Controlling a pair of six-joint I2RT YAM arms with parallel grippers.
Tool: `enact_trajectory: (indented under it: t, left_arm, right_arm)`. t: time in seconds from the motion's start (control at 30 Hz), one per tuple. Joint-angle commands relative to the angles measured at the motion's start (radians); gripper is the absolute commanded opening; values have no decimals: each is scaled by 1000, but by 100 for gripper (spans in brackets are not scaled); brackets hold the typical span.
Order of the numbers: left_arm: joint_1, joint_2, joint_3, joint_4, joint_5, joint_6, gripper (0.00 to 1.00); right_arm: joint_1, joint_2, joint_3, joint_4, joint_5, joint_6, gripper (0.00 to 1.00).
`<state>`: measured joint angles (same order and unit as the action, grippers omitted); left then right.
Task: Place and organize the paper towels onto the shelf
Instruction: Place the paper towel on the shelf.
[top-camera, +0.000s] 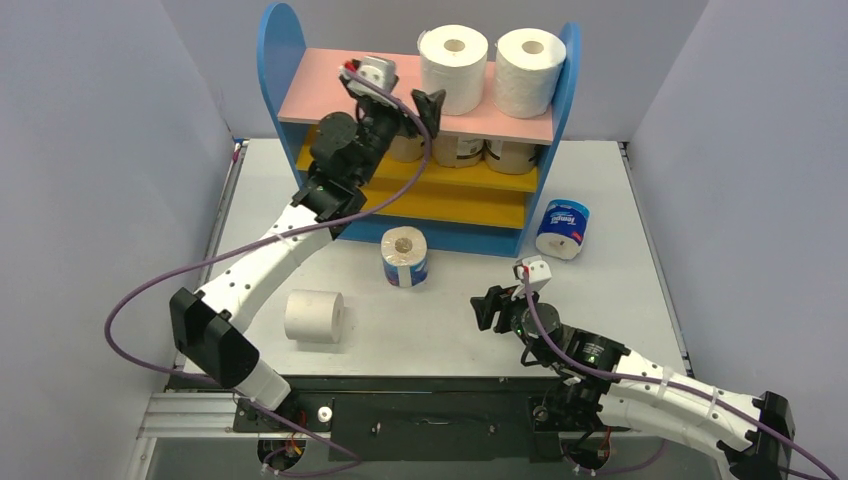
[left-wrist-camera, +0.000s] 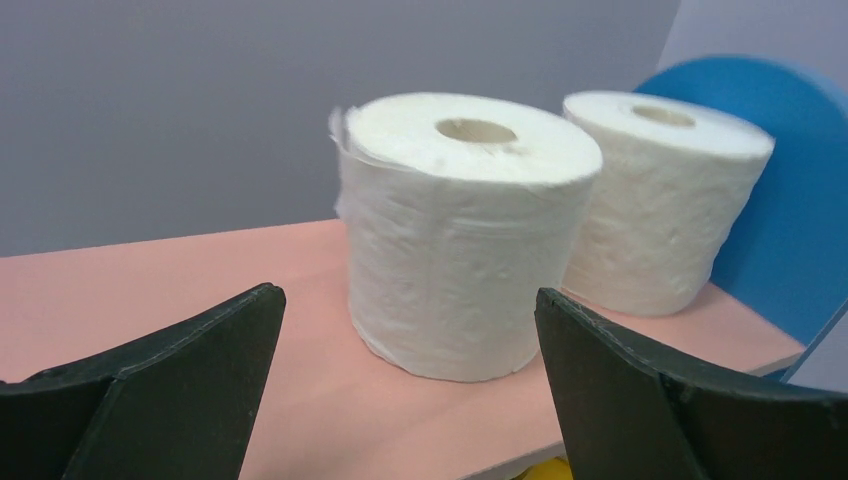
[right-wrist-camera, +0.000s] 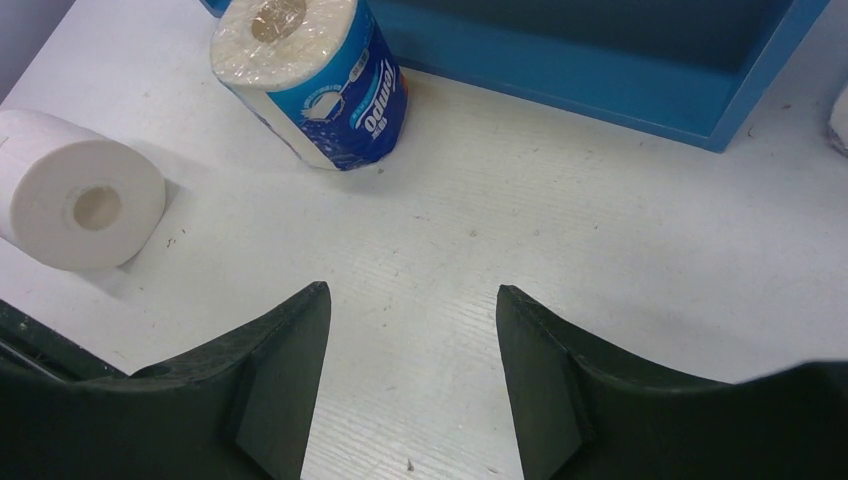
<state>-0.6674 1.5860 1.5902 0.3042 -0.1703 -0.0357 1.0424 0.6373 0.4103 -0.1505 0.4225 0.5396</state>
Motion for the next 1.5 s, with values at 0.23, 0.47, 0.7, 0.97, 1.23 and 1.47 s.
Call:
enact_trajectory:
  t: [0.23, 0.47, 0.7, 0.97, 1.23, 1.47]
  left_arm:
    - [309, -55, -22, 248, 394, -684, 97]
    - [334, 41, 63, 293, 527, -820, 97]
    - [332, 95, 81, 315, 548, -863, 97]
    - [315, 138, 142, 294, 594, -855, 98]
    - [296, 170, 177, 268, 596, -845, 98]
    - [285, 184, 182, 275, 599, -852, 99]
  right_arm:
    - [9, -3, 15, 41, 6, 1, 57]
    - [9, -16, 6, 36, 12, 5, 57]
    - [9, -19, 3, 31, 19, 6, 57]
    - [9, -18, 0, 31, 21, 13, 57]
    - [10, -14, 1, 30, 22, 16, 57]
    - [10, -18, -2, 26, 26, 16, 57]
